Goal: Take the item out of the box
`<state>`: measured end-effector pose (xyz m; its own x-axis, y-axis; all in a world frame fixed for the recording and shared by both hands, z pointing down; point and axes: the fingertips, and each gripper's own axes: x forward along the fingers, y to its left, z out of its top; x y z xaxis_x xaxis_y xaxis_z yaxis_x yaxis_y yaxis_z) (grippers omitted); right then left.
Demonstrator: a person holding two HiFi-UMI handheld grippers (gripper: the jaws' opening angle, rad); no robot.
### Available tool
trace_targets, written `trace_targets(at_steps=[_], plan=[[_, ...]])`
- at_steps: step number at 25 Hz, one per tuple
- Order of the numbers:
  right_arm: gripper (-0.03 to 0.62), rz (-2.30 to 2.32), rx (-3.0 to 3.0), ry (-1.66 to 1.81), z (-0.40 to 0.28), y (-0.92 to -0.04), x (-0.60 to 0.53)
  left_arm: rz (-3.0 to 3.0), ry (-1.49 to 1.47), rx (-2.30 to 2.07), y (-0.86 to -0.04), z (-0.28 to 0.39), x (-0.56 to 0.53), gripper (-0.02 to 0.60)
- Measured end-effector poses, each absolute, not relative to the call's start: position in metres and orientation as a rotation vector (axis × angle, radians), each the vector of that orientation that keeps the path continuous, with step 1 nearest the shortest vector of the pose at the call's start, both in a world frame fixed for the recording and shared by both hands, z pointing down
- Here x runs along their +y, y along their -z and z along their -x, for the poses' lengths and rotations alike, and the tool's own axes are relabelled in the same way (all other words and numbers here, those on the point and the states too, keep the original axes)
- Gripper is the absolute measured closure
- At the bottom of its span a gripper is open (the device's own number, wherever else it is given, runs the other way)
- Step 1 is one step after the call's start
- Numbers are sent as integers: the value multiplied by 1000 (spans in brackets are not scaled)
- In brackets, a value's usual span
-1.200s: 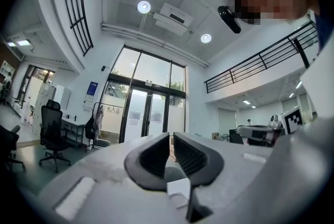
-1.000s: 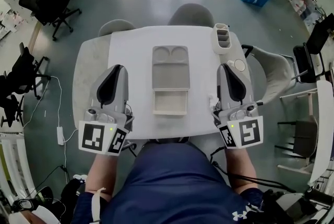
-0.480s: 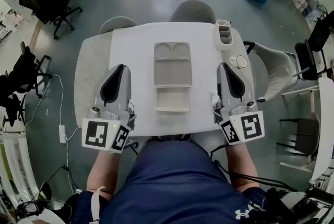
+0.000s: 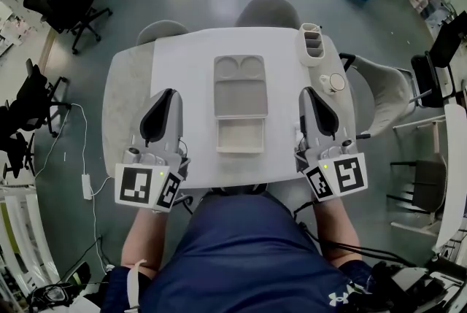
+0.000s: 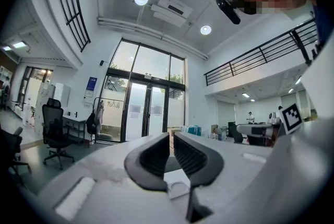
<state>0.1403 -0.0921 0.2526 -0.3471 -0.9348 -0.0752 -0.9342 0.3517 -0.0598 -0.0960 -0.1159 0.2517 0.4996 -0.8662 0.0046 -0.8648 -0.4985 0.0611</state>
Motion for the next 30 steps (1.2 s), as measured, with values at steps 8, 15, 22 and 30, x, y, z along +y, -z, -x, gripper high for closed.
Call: trace_targets(at_steps=[8, 15, 22, 30], plan=[[592, 1772, 2467, 18, -151, -254, -94, -2658, 27, -1536, -260, 99, -118, 554], [592, 1777, 2463, 13, -154, -253, -93, -2661, 21, -1523, -262, 95, -119, 554], [592, 1779, 2459, 21, -155, -254, -92, -2660, 13, -1518, -264, 93, -119, 554], [592, 1775, 2465, 21, -154, -255, -93, -2653, 5, -1522, -266, 96, -118, 554]])
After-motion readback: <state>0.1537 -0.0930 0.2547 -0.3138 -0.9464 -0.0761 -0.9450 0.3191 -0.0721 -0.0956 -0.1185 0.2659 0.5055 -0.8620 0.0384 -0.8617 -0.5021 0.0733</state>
